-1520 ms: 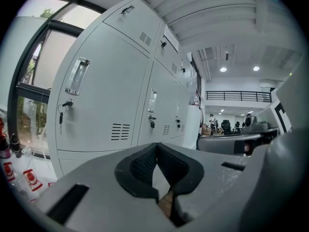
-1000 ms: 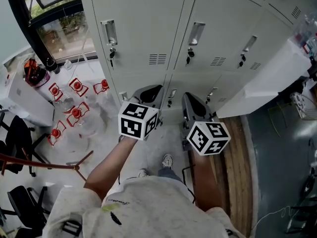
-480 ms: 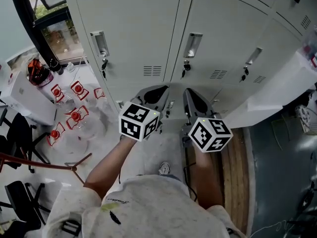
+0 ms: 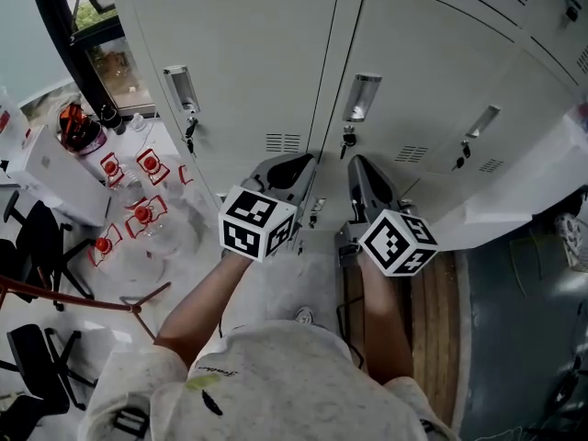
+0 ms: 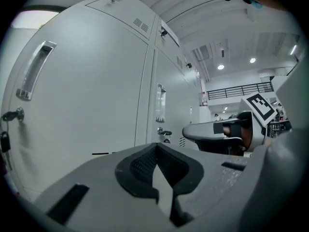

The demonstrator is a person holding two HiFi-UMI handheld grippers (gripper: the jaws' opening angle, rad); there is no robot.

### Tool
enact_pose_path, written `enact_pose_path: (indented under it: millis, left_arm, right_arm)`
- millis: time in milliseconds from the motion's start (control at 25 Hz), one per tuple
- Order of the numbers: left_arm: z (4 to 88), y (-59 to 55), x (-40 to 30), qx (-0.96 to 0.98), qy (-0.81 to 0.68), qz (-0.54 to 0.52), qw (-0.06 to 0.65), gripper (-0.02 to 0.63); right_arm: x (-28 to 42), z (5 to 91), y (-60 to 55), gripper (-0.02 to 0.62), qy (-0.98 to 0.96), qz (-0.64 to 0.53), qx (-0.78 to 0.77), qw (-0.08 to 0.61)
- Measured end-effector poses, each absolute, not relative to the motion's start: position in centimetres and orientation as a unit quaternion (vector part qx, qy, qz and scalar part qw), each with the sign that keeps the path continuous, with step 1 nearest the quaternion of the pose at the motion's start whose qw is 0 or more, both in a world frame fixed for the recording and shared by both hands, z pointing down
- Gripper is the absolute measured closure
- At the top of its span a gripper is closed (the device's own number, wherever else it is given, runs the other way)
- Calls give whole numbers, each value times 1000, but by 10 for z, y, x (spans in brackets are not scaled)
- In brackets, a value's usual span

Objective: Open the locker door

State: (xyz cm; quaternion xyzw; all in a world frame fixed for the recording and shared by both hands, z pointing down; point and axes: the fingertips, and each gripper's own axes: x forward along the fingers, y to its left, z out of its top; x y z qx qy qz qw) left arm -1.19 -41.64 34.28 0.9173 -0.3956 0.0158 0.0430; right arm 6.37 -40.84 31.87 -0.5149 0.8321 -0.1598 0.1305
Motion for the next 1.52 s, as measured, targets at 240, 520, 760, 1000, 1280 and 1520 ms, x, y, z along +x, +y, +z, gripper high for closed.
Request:
enact_pose_path:
  millis: [240,520,760,1000,1280,1520]
  left_arm:
    - [346,-430,-19,906,-420,18,45,600]
    - [351,-435,-6,909,-414,29,41,600]
    - [351,-440,0,908,-417,42,29,600]
    - [354,-440,1,907,-417,45,29,600]
    - [357,-442,-5,905,-422,46,34,600]
    - [361,-440,-9,904,-422,49,39,600]
  right_arm:
    - [71,319,-429,590,826,-206,-492,181]
    - [73,322,-440,503,824,-260,-454,219]
    - [72,326,-451,503,809,-328,-410,265]
    - [72,334,-461,495,783,-394,-370,307]
    - [65,333,-468,548,764,-432,-345,334]
    - [68,336,-467,558,738,-456,-329,374]
